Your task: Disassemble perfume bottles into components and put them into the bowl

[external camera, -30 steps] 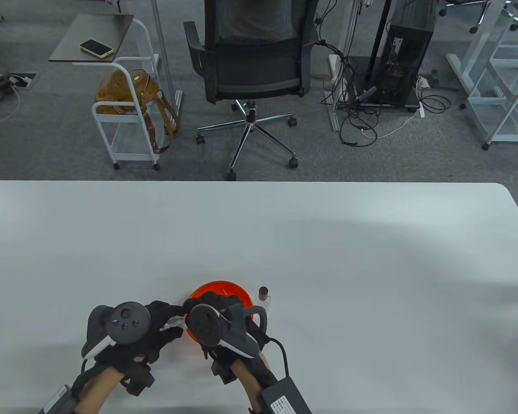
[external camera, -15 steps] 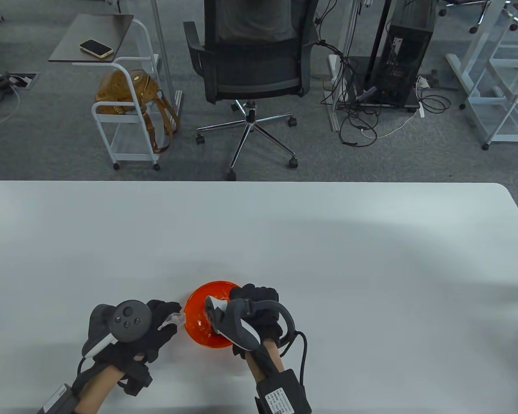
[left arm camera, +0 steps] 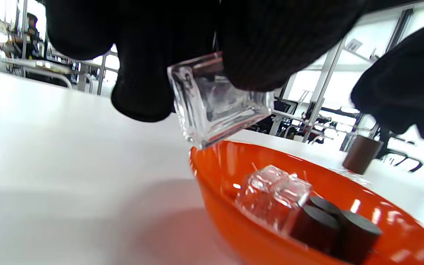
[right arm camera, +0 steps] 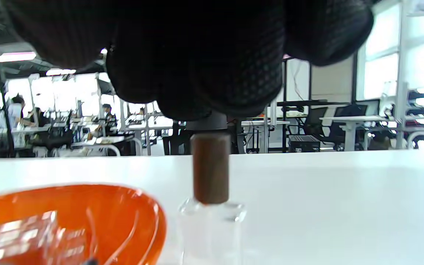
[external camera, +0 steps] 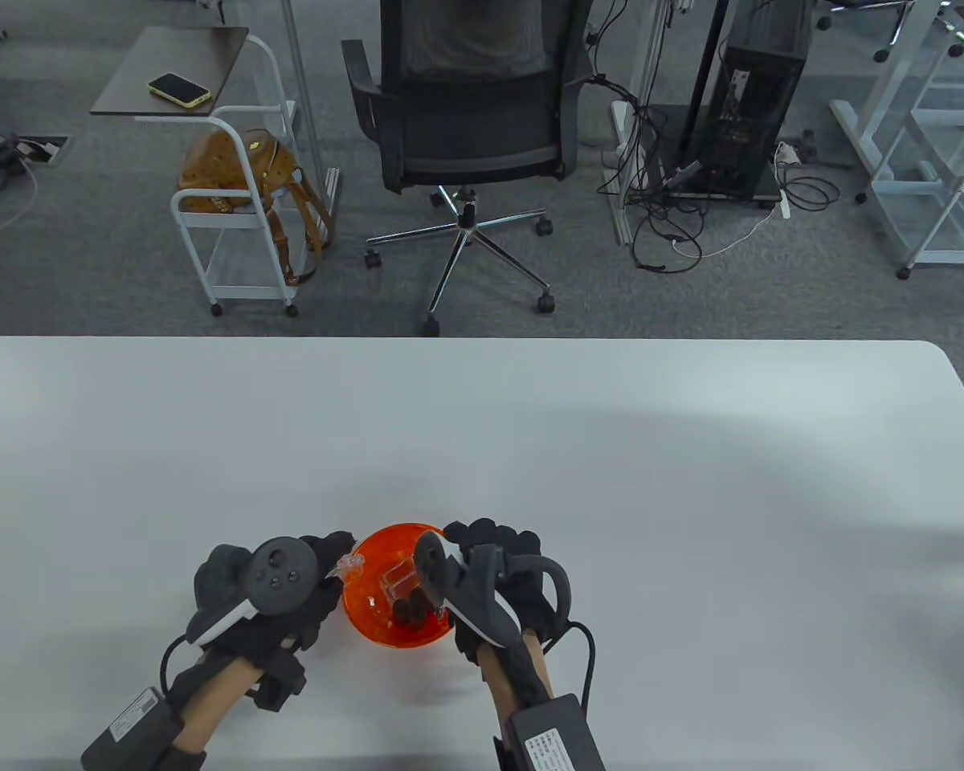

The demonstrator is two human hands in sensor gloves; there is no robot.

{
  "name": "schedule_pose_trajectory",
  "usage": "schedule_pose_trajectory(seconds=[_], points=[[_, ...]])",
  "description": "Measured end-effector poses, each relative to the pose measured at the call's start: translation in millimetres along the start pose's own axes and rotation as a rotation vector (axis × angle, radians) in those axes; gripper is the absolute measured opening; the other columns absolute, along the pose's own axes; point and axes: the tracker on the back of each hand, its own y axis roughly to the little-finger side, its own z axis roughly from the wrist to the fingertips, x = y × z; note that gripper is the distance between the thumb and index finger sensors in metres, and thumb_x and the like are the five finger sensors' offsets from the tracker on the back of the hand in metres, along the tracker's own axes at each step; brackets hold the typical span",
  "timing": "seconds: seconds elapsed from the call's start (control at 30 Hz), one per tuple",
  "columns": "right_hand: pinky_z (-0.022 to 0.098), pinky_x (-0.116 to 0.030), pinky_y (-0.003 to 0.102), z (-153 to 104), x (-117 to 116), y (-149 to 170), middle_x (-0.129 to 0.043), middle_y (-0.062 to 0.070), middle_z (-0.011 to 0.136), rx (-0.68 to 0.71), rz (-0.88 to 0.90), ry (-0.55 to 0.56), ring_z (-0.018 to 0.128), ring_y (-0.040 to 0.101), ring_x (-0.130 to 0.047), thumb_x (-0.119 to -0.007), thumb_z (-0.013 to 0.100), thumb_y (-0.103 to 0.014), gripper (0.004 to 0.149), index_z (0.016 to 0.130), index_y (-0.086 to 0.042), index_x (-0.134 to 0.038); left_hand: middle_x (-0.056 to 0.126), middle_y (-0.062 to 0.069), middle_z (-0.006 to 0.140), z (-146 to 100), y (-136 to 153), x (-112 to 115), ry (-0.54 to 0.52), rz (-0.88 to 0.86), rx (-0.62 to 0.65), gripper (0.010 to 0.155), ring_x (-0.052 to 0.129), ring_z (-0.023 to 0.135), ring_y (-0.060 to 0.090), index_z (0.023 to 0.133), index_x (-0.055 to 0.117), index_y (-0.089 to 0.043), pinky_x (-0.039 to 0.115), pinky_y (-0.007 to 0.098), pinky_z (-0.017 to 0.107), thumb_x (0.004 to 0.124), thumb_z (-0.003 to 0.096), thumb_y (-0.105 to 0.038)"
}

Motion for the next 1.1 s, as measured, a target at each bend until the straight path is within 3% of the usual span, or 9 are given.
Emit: schedule_pose_trajectory(seconds=[0.2, 0.33, 0.53, 0.7, 0.83, 0.97, 1.1], points=[[0.05, -0.084, 0.049, 3.6, 7.2, 18.2, -0.102, -0.006, 0.069, -0.05, 0.078, 0.002, 0.041, 0.009, -0.106, -0.076, 0.036, -0.053, 0.047, 0.075, -0.031, -0.09, 0.102, 0.008, 0.086, 31.5, -41.5, 11.4, 0.031, 0.263, -0.043, 0.057, 0.109, 0.066, 0.027, 0.096, 0.086, -0.026, 0.078, 0.055, 0.06, 0.093, 0.0398, -0.037], [0.051, -0.084, 0.049, 3.8, 6.5, 18.6, -0.102, -0.006, 0.069, -0.045, 0.098, -0.011, 0.042, 0.008, -0.106, -0.076, 0.036, -0.053, 0.047, 0.075, -0.032, -0.09, 0.104, 0.007, 0.084, 46.8, -53.8, 27.0, 0.091, 0.368, -0.056, 0.057, 0.109, 0.066, 0.026, 0.094, 0.088, -0.025, 0.078, 0.054, 0.06, 0.093, 0.0392, -0.038], [0.051, -0.084, 0.049, 4.1, 5.4, 19.4, -0.102, -0.006, 0.07, -0.044, 0.119, -0.031, 0.042, 0.008, -0.106, -0.076, 0.036, -0.053, 0.047, 0.075, -0.032, -0.09, 0.105, 0.003, 0.084, 49.0, -56.4, 35.9, 0.118, 0.4, -0.047, 0.057, 0.108, 0.066, 0.025, 0.094, 0.088, -0.027, 0.077, 0.053, 0.06, 0.093, 0.0386, -0.04], [0.05, -0.084, 0.049, 4.5, 2.0, 20.9, -0.102, -0.006, 0.07, -0.047, 0.15, -0.061, 0.042, 0.008, -0.106, -0.076, 0.036, -0.053, 0.047, 0.075, -0.032, -0.09, 0.103, 0.005, 0.086, 42.2, -50.2, 26.9, 0.093, 0.361, -0.054, 0.055, 0.107, 0.069, 0.026, 0.095, 0.087, -0.027, 0.076, 0.054, 0.061, 0.091, 0.0403, -0.037], [0.051, -0.084, 0.049, 4.5, 4.1, 21.6, -0.102, -0.006, 0.07, -0.048, 0.181, -0.049, 0.043, 0.008, -0.106, -0.076, 0.036, -0.053, 0.047, 0.076, -0.032, -0.089, 0.098, 0.009, 0.092, 24.3, -26.5, 4.3, 0.013, 0.234, -0.064, 0.058, 0.102, 0.076, 0.031, 0.097, 0.084, -0.026, 0.071, 0.057, 0.064, 0.088, 0.0409, -0.04], [0.058, -0.081, 0.051, 4.7, 9.2, 29.4, -0.097, -0.006, 0.078, -0.07, 0.197, 0.017, 0.053, 0.009, -0.105, -0.077, 0.036, -0.053, 0.052, 0.083, -0.033, -0.082, 0.094, 0.012, 0.096, -3.6, 4.4, -7.5, -0.067, 0.082, 0.0, 0.058, 0.099, 0.08, 0.035, 0.098, 0.083, -0.024, 0.068, 0.059, 0.065, 0.084, 0.0428, -0.041], [0.064, -0.075, 0.053, 7.1, 6.0, 43.2, -0.09, -0.005, 0.087, -0.11, 0.196, 0.032, 0.066, 0.012, -0.101, -0.077, 0.035, -0.054, 0.056, 0.088, -0.034, -0.076, 0.093, 0.013, 0.097, -23.9, 27.7, -2.7, -0.107, 0.017, 0.004, 0.059, 0.098, 0.081, 0.036, 0.099, 0.083, -0.024, 0.068, 0.06, 0.065, 0.082, 0.043, -0.044]])
